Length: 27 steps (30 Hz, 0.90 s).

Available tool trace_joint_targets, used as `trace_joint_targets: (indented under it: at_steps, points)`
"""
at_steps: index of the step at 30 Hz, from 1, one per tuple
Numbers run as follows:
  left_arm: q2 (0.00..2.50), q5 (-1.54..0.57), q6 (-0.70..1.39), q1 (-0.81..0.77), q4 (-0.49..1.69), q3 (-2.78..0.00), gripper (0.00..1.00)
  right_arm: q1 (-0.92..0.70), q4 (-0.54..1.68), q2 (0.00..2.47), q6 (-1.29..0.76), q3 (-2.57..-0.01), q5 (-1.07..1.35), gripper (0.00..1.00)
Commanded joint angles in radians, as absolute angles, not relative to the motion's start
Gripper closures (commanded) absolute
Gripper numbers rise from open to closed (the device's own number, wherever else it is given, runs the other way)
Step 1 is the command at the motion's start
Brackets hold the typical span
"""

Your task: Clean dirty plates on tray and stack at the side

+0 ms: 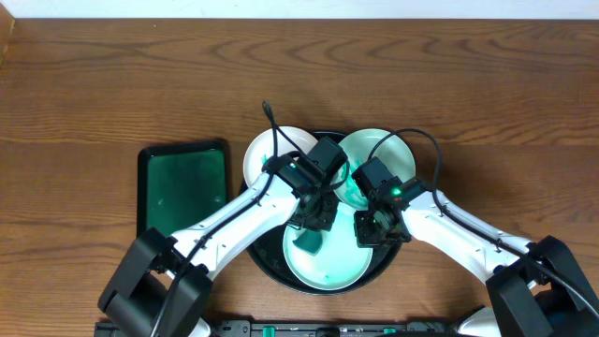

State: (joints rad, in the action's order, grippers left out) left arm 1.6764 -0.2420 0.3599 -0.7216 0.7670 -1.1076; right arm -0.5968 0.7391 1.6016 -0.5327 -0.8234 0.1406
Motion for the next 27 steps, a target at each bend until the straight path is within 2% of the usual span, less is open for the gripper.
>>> trace_joint_targets:
  at_steps: [1,14,27]
  points:
    - [1.701,-0.268,0.34,-0.718,0.735,-1.065,0.93,-0.588,0.741,1.611,-0.526,-0.838,0.084,0.99]
    - [1.713,-0.235,0.334,-0.678,0.63,-0.874,0.93,-0.588,0.741,1.611,-0.525,-0.838,0.087,0.99]
    - [1.712,0.019,0.333,-0.576,0.541,-0.86,0.93,-0.588,0.742,1.611,-0.517,-0.838,0.087,0.99]
